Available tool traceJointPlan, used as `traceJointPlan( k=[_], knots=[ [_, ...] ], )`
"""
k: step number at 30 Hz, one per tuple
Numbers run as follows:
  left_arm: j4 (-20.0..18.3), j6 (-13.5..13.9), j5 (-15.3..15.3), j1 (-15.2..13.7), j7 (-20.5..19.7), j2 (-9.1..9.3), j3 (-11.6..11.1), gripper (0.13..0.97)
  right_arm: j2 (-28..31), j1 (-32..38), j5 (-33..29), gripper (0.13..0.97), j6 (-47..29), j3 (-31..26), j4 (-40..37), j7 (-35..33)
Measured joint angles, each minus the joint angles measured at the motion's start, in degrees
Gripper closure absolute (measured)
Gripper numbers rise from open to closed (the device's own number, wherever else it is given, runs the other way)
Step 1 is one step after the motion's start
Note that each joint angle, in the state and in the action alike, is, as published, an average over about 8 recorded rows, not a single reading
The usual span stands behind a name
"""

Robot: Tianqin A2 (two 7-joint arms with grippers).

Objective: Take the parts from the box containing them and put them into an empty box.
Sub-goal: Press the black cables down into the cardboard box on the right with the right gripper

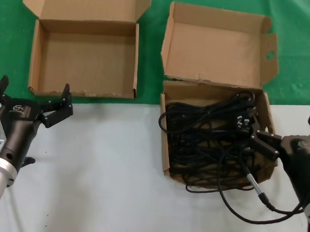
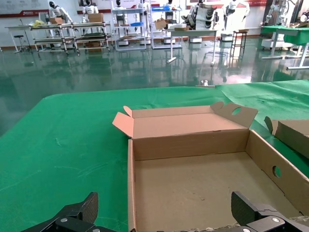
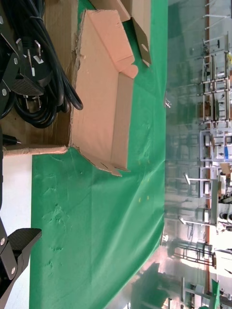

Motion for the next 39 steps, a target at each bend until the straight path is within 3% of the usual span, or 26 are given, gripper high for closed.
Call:
traceJointPlan(
  k=[14,23,31,35,39],
  knots=[
    [0.0,0.0,0.0,0.0,0.0,0.0,0.0,0.138,0.0,0.0,0.0,0.129,0.0,0.0,0.0,0.0],
    [0.0,0.0,0.0,0.0,0.0,0.0,0.0,0.2,0.0,0.0,0.0,0.129,0.0,0.0,0.0,0.0],
    [0.0,0.0,0.0,0.0,0.0,0.0,0.0,0.328,2.2,-0.4,1.1,0.129,1.2,-1.6,0.7,0.3],
    [0.0,0.0,0.0,0.0,0.0,0.0,0.0,0.328,6.1,-0.9,2.8,0.129,2.4,-3.8,1.9,0.5],
    [0.0,0.0,0.0,0.0,0.0,0.0,0.0,0.425,10.9,-1.2,4.1,0.129,2.8,-5.6,3.6,0.5]
  ],
)
